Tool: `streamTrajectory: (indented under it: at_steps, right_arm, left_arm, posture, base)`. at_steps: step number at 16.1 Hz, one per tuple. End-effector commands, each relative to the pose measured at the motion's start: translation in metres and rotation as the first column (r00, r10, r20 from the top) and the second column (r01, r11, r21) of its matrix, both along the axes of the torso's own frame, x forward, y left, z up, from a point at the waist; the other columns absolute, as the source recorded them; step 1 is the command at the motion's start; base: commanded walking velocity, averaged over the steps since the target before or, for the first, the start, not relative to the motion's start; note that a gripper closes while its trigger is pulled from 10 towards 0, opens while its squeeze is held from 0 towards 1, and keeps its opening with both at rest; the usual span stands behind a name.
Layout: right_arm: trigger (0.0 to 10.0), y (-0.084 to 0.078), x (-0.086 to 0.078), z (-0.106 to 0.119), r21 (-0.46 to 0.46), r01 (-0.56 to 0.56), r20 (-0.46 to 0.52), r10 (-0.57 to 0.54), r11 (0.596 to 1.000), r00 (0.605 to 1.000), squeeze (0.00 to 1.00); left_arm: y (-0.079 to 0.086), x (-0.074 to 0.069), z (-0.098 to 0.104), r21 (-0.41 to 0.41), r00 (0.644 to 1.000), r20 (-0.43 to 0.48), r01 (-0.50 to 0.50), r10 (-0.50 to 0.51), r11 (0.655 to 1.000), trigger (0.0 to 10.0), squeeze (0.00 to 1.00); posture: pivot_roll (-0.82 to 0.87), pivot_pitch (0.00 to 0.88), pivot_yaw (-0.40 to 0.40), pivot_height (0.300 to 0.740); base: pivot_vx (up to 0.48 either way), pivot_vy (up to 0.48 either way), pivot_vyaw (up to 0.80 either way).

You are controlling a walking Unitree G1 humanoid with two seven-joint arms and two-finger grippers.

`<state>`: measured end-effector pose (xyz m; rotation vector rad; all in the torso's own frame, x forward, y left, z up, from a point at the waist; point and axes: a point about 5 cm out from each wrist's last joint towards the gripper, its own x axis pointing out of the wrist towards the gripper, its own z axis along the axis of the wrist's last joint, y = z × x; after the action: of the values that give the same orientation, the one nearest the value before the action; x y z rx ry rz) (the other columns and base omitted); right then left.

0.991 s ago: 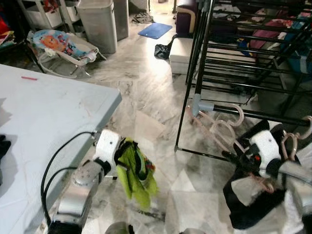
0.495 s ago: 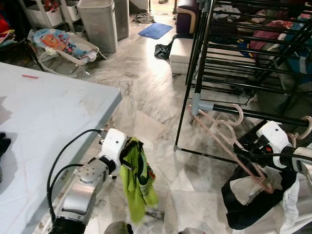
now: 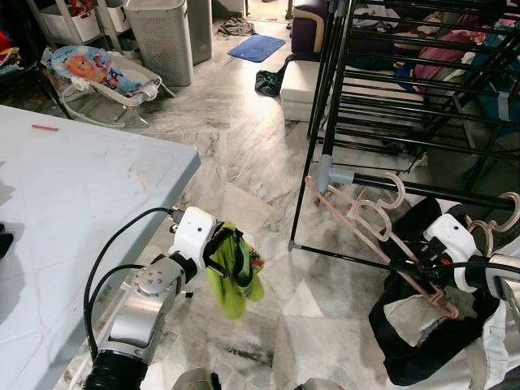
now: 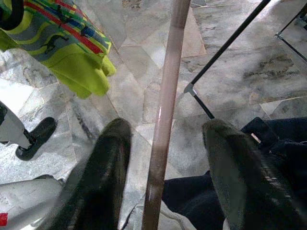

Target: Hang hanger

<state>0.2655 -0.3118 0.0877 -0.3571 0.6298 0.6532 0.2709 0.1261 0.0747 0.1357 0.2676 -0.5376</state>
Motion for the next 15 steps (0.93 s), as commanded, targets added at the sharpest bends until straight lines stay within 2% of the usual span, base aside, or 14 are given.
streamTrajectory:
  at_steps: [1,10,15]
  right_arm:
    - [0.0,0.0,0.003,0.005,-0.007,-0.018,0.002,0.018,1.0,1.0,0.0]
    - [0.0,0.001,0.003,0.007,0.01,-0.034,-0.005,0.034,0.999,0.999,0.0]
    - [0.0,0.014,0.009,0.001,0.05,-0.006,0.022,0.004,0.999,1.0,0.0]
  left_arm:
    - [0.003,0.003,0.005,-0.002,1.0,0.021,-0.016,0.016,1.0,10.0,0.0]
    - [-0.002,0.002,0.003,-0.003,1.0,0.015,0.002,-0.002,1.0,10.0,0.0]
    - [-0.002,0.007,0.005,-0.005,1.0,0.024,-0.003,0.003,1.0,10.0,0.0]
  posture:
    - [-0.09,0.047,0.009,0.74]
    - [-0.09,0.063,0.006,0.74]
    - [-0.08,0.043,0.007,0.74]
  base:
    - [0.0,0.0,0.0]
    - [0.0,0.0,0.0]
    - [0.0,0.0,0.0]
